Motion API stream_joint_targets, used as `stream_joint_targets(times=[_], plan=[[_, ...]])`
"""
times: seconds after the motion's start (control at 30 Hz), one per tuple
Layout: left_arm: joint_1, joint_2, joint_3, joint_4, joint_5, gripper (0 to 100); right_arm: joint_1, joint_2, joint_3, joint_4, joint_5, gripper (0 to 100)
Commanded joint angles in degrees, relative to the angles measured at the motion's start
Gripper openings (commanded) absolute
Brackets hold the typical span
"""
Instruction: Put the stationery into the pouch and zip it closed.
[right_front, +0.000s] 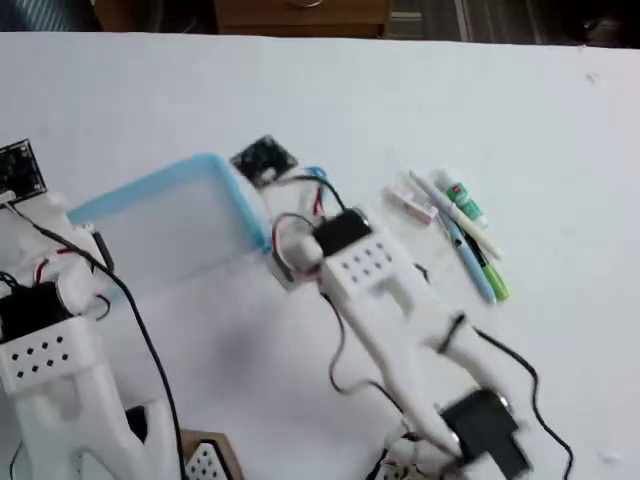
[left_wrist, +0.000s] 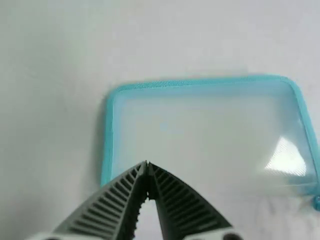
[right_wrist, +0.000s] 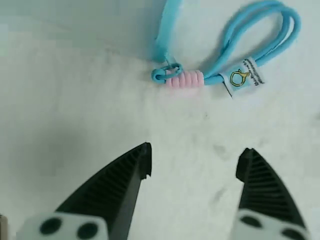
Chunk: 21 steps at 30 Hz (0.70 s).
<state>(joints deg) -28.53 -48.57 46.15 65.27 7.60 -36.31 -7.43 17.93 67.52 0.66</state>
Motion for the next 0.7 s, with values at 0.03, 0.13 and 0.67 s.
stream_joint_targets(times=[0.03,0.13,0.67], plan=[[-0.48,0.22,-2.81,2.64,0.44,2,-0.48,15.34,-16.35,1.71,-16.97,27.6],[-0.48,0.31,-2.81,2.99,0.44,2,-0.31,25.36,-25.85,5.32,-25.49,27.6],[-0.48,0.04,-2.81,5.54,0.44,2,5.05,64.31,-77.27,23.34,-51.52,27.6]])
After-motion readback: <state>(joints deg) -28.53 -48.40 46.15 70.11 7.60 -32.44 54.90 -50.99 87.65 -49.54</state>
